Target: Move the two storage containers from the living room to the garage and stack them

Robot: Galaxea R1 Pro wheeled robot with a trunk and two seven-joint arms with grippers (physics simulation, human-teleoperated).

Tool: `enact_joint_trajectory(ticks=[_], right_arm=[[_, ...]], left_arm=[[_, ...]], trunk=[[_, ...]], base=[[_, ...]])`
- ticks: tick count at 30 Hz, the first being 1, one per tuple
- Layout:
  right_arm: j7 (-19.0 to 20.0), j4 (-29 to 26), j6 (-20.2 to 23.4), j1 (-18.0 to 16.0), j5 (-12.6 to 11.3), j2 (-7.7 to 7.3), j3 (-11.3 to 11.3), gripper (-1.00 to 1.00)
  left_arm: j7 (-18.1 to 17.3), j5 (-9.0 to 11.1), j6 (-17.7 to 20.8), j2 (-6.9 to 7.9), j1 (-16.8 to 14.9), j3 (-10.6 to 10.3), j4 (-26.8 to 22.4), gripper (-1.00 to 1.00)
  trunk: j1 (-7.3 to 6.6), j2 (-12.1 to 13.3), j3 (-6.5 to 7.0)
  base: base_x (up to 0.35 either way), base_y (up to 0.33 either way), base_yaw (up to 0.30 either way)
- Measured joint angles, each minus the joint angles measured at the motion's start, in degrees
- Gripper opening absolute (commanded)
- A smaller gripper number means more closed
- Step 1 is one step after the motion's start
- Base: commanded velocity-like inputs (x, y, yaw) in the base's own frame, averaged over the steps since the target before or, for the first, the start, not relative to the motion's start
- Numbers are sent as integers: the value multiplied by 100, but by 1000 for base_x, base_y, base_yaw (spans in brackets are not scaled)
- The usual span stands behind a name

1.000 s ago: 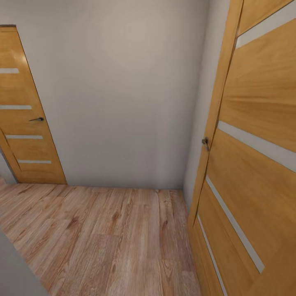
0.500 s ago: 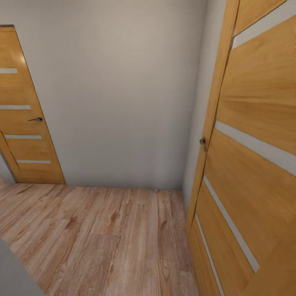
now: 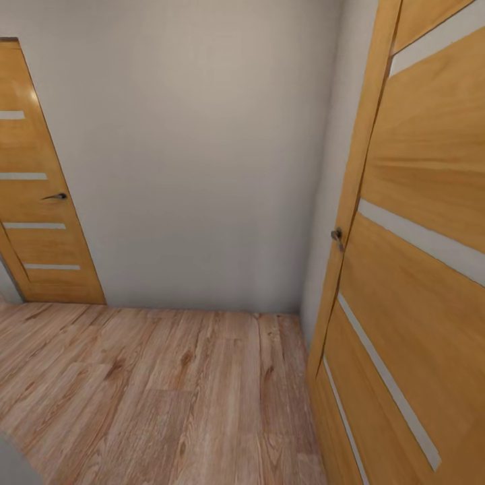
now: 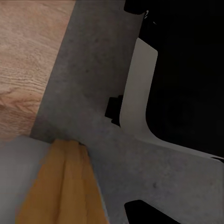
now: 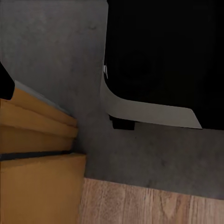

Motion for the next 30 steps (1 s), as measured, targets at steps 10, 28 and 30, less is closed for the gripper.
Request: enact_joint_trajectory(ticks=[10,28,30], right_arm=[[-1,1,-1,0,0,1,4,100],[-1,0,2,0,0,0,4,100],[-1,1,0,0,0,0,4,100]], left_arm=[[-1,0,-2,0,0,-1,0,100],[-36,8,15,-2,0,7,0,100],[-36,9,15,-1,0,7,0,100]], trunk=[[2,0,0],[0,0,0],[0,0,0]], base=[[230,30,0],[67,0,0],[302,0,0]])
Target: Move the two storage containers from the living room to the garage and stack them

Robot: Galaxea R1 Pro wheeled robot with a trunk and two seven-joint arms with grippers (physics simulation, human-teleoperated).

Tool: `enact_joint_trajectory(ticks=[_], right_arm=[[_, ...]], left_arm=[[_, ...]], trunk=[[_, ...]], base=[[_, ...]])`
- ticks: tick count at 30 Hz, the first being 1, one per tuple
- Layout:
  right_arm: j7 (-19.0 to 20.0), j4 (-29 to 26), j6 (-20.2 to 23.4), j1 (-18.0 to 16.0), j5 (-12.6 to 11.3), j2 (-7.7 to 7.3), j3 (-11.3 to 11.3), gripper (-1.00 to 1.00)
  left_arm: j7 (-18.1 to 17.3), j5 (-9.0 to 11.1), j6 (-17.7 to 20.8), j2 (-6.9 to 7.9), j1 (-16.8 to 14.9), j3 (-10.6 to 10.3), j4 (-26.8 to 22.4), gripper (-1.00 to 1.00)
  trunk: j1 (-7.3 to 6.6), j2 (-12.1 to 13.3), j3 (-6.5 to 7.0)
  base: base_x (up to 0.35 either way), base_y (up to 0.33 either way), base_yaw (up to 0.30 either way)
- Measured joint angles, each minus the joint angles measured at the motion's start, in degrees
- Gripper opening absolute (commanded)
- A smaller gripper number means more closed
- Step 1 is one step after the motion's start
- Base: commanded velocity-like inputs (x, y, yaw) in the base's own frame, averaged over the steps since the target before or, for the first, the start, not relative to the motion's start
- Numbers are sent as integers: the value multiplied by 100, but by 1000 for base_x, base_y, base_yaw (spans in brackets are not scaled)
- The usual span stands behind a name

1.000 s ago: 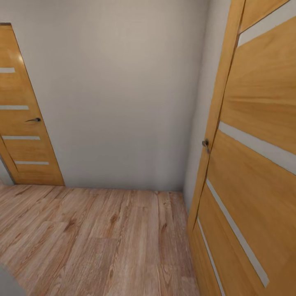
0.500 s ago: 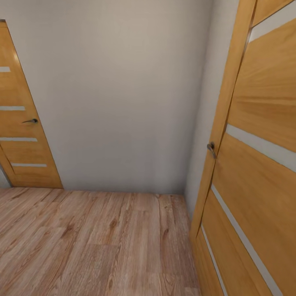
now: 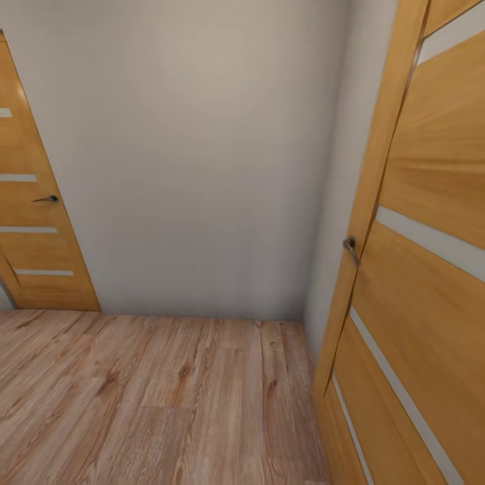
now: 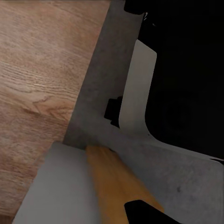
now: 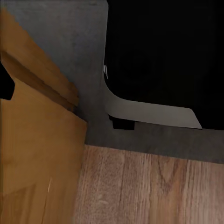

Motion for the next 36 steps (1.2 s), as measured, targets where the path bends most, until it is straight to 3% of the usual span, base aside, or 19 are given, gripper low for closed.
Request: enact_joint_trajectory(ticks=[36], right_arm=[[2,-4,16,0,8,26,-9,100]], left_arm=[[0,0,5,0,0,-1,6,100]], trunk=[[0,0,0]], base=[[321,0,0]])
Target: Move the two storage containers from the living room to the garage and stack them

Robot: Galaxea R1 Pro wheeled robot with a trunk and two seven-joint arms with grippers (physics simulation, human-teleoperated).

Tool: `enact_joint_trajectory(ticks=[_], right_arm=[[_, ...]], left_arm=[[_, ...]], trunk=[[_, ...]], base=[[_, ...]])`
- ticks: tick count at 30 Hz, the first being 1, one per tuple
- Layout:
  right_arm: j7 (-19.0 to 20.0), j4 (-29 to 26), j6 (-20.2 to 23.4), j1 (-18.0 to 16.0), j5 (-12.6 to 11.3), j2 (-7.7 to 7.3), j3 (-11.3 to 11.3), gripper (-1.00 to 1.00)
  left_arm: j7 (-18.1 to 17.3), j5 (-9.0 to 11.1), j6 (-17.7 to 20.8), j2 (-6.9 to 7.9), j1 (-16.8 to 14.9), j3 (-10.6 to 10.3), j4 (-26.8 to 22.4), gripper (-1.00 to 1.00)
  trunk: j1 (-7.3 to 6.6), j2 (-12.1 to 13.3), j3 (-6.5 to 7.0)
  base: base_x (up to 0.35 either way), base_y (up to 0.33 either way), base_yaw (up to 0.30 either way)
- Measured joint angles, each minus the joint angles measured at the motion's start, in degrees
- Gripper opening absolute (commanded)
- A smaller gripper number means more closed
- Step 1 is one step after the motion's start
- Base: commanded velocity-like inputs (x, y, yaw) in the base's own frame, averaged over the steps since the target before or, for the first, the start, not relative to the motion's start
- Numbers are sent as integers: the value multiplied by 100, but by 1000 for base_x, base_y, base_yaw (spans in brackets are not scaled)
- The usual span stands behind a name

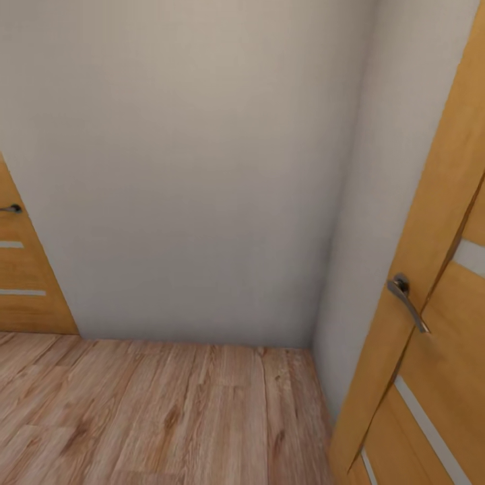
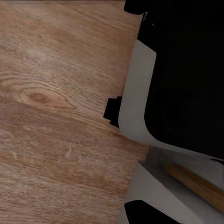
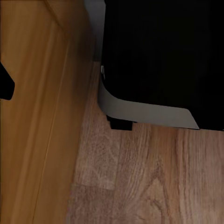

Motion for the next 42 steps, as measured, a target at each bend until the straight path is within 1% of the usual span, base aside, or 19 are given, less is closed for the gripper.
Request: enact_joint_trajectory(ticks=[18,35,42], right_arm=[[-7,4,-7,0,2,0,0,100],[-80,2,-16,-1,-5,1,-8,100],[-80,2,-17,-1,-6,1,-9,100]], left_arm=[[0,4,9,1,0,1,0,100],[0,1,-1,2,2,-5,-3,100],[0,0,-20,2,1,-2,-8,100]], trunk=[[0,0,0],[0,0,0],[2,1,0]], base=[[322,0,13],[320,0,262],[144,0,273]])
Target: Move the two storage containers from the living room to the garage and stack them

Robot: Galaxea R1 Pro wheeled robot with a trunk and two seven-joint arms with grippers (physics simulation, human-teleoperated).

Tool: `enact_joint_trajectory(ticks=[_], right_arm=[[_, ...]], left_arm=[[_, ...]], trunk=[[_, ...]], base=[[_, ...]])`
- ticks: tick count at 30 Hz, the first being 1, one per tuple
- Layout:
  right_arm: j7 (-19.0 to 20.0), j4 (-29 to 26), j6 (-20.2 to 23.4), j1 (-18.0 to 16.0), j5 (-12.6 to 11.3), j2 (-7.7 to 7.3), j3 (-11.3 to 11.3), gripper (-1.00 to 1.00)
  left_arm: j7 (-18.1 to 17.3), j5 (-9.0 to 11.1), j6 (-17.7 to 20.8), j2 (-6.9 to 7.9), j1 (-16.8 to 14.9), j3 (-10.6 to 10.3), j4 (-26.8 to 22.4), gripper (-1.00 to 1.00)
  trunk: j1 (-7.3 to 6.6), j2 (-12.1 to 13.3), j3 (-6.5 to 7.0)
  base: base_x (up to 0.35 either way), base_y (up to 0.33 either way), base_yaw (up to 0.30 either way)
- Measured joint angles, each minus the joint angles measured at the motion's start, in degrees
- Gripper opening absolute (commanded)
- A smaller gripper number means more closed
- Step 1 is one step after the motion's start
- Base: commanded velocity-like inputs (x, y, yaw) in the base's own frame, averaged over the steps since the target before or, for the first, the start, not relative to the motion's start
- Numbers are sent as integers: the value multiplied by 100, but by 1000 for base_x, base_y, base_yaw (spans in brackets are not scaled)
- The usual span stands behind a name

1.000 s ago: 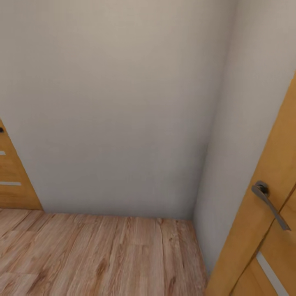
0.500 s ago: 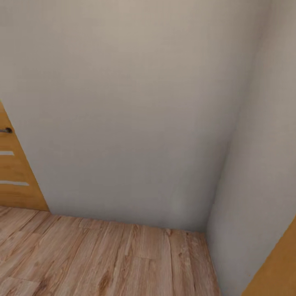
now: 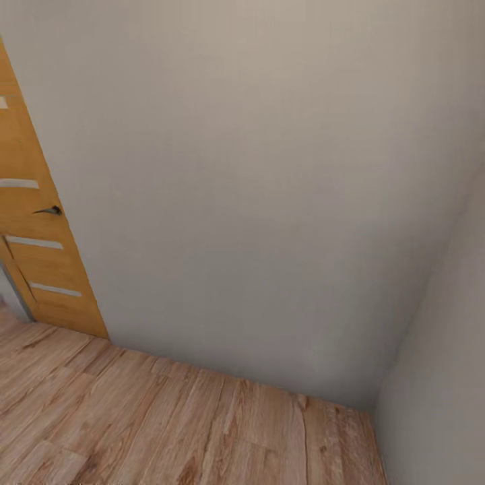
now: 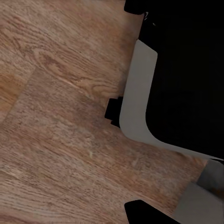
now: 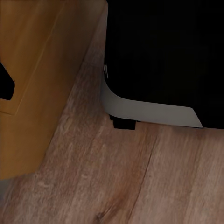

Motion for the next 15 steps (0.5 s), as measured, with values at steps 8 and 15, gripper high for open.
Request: enact_joint_trajectory(ticks=[8,15], right_arm=[[-1,0,0,0,-3,0,0,100],[-7,0,11,0,-11,0,-5,100]], left_arm=[[0,0,-2,-1,0,1,0,100],[0,0,-2,-6,0,-4,0,100]], trunk=[[1,0,0],[1,0,0]], base=[[14,0,273],[0,0,275]])
